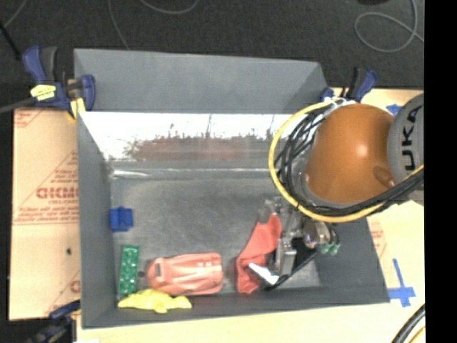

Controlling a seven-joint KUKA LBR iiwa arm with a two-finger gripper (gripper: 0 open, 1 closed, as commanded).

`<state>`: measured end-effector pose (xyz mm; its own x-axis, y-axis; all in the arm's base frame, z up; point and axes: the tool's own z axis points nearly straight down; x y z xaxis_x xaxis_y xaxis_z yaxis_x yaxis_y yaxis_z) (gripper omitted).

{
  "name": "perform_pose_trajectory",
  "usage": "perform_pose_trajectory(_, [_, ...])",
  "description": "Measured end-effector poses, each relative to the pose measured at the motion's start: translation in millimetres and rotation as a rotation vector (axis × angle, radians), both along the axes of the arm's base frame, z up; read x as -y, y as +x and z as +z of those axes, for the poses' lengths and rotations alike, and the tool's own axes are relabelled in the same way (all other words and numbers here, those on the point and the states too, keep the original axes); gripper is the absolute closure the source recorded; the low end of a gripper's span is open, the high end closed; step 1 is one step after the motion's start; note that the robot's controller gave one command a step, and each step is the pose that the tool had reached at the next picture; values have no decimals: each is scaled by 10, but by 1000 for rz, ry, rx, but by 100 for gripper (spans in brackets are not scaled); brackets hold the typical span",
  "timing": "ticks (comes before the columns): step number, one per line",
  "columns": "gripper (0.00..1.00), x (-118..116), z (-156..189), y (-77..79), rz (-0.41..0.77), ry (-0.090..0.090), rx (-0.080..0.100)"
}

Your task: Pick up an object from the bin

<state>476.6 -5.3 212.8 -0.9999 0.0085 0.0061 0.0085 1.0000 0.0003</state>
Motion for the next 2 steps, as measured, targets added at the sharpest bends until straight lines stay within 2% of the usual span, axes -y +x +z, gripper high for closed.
perform_pose_trajectory(1, [0, 1, 41, 17, 0, 0, 9])
perform_pose_trajectory(2, [0, 188, -494, 59, 160, 0, 9])
